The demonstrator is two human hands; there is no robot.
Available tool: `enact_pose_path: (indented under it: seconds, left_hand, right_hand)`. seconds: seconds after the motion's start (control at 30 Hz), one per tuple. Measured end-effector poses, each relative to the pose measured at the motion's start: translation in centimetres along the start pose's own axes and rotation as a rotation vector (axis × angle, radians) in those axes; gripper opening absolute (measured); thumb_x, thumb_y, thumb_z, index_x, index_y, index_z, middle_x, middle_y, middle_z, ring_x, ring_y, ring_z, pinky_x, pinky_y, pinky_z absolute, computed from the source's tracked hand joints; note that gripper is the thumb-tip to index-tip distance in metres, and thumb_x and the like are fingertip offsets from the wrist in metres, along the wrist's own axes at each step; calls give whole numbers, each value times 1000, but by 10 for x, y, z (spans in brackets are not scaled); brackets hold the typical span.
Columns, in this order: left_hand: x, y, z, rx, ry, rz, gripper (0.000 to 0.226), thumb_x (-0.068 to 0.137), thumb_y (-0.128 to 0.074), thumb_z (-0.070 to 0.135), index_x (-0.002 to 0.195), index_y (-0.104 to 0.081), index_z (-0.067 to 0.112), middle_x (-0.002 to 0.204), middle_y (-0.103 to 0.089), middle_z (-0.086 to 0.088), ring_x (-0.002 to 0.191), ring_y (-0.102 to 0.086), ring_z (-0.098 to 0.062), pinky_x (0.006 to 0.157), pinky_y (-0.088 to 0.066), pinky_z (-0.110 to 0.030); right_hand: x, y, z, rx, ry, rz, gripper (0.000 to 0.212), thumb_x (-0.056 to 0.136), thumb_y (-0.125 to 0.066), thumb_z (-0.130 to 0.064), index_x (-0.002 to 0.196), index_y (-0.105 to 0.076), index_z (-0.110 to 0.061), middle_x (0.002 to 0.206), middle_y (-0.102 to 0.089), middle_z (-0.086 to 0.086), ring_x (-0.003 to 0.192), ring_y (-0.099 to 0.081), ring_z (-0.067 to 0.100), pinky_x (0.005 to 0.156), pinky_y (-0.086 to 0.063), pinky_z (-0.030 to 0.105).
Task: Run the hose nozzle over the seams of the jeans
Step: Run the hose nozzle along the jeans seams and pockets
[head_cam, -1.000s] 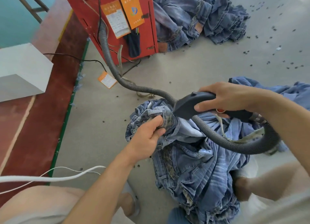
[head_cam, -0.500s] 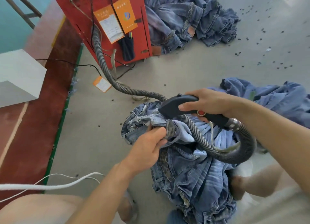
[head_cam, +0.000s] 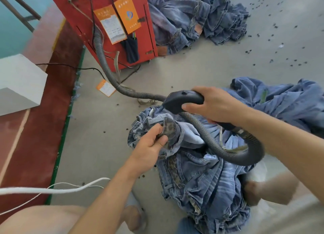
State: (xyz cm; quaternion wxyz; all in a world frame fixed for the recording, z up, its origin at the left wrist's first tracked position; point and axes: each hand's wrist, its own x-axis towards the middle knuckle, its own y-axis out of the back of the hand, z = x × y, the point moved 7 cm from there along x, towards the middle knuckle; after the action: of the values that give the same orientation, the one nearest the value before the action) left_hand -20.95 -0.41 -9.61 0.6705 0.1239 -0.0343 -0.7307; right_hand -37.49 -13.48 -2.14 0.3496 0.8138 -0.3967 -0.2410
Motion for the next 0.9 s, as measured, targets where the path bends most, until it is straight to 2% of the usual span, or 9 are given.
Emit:
enact_pose_path:
  seconds: [0.1,0.17,0.23,0.33,0.5,0.67,0.73,0.8,0.9]
  left_hand:
    - [4,13,-11,-173,109,80,10,99,-52,22,90,-55,19,92,-53,-1,90,-51,-20,100,-52,-55]
    - [5,16,-16,-230,168,78,10,99,-52,24,95,-62,24,100,-61,-2,100,-60,-23,105,-48,-65]
    - [5,11,-18,-265,196,49,20,100,-53,23,104,-68,35,110,-68,5,109,-64,-18,107,-48,-63]
    - [5,6,-18,-318,196,26,24,102,-52,19,116,-68,30,119,-70,-1,112,-66,-18,105,-53,-54]
    - [8,15,-16,-315,172,71,12,99,-50,21,96,-61,24,102,-64,-5,97,-63,-21,101,-53,-62]
    - [8,9,-14,-291,174,41,22,100,-51,21,102,-69,33,102,-70,7,98,-67,-11,92,-59,-39]
    - [11,16,-13,-301,171,88,15,102,-50,18,91,-60,21,93,-63,-1,88,-63,-16,86,-61,-46]
    - [13,19,-15,-325,191,122,16,102,-51,20,93,-46,8,94,-57,-10,86,-59,-24,90,-56,-65]
    - [14,12,-14,-391,235,133,20,102,-53,21,99,-45,3,98,-58,-13,91,-56,-27,95,-46,-74]
  right_hand:
    - [-8,7,3,-17,27,-190,17,90,-73,-48,91,-62,-35,66,-67,-18,50,-60,2,47,-42,14]
    - [-14,-4,2,-105,57,-213,18,89,-73,-49,95,-63,-37,70,-67,-15,59,-61,0,51,-42,14]
    - [-11,-15,-4,-119,79,-102,20,90,-71,-50,98,-62,-35,70,-65,-11,62,-60,3,54,-42,20]
    - [-3,-4,-4,-83,58,58,20,90,-70,-51,95,-59,-35,71,-63,-12,63,-59,3,56,-43,25]
    - [-19,-8,-3,-170,132,-175,20,86,-68,-55,96,-61,-39,76,-66,-25,63,-61,-1,52,-39,17]
    - [-10,-6,-13,-203,64,129,25,90,-62,-59,98,-54,-38,72,-61,-14,62,-56,5,55,-44,29]
    - [-16,5,-7,-251,60,104,28,85,-58,-65,93,-52,-39,65,-58,-15,59,-55,4,52,-42,29]
    - [-25,3,-5,-284,75,10,32,79,-54,-70,91,-51,-40,63,-59,-15,56,-56,4,50,-41,28]
    - [-22,-15,-14,-309,67,1,30,86,-58,-65,92,-50,-36,64,-58,-11,58,-56,7,53,-44,34]
